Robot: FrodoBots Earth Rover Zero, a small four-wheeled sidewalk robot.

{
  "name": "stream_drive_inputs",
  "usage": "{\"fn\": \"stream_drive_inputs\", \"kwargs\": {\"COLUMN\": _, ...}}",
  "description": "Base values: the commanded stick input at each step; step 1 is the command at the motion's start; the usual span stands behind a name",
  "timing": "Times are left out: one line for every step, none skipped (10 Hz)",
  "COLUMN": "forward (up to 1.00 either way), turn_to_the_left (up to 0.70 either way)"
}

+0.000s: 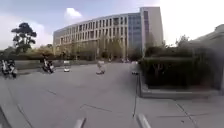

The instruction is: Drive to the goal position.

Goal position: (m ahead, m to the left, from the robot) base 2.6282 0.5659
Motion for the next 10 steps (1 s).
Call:
{"fn": "stream_drive_inputs", "kwargs": {"forward": 1.00, "turn_to_the_left": 0.06}}
{"fn": "stream_drive_inputs", "kwargs": {"forward": 1.00, "turn_to_the_left": 0.00}}
{"fn": "stream_drive_inputs", "kwargs": {"forward": 1.00, "turn_to_the_left": 0.00}}
{"fn": "stream_drive_inputs", "kwargs": {"forward": 1.00, "turn_to_the_left": 0.00}}
{"fn": "stream_drive_inputs", "kwargs": {"forward": 1.00, "turn_to_the_left": 0.00}}
{"fn": "stream_drive_inputs", "kwargs": {"forward": 1.00, "turn_to_the_left": 0.00}}
{"fn": "stream_drive_inputs", "kwargs": {"forward": 1.00, "turn_to_the_left": 0.00}}
{"fn": "stream_drive_inputs", "kwargs": {"forward": 1.00, "turn_to_the_left": 0.00}}
{"fn": "stream_drive_inputs", "kwargs": {"forward": 1.00, "turn_to_the_left": -0.10}}
{"fn": "stream_drive_inputs", "kwargs": {"forward": 1.00, "turn_to_the_left": -0.27}}
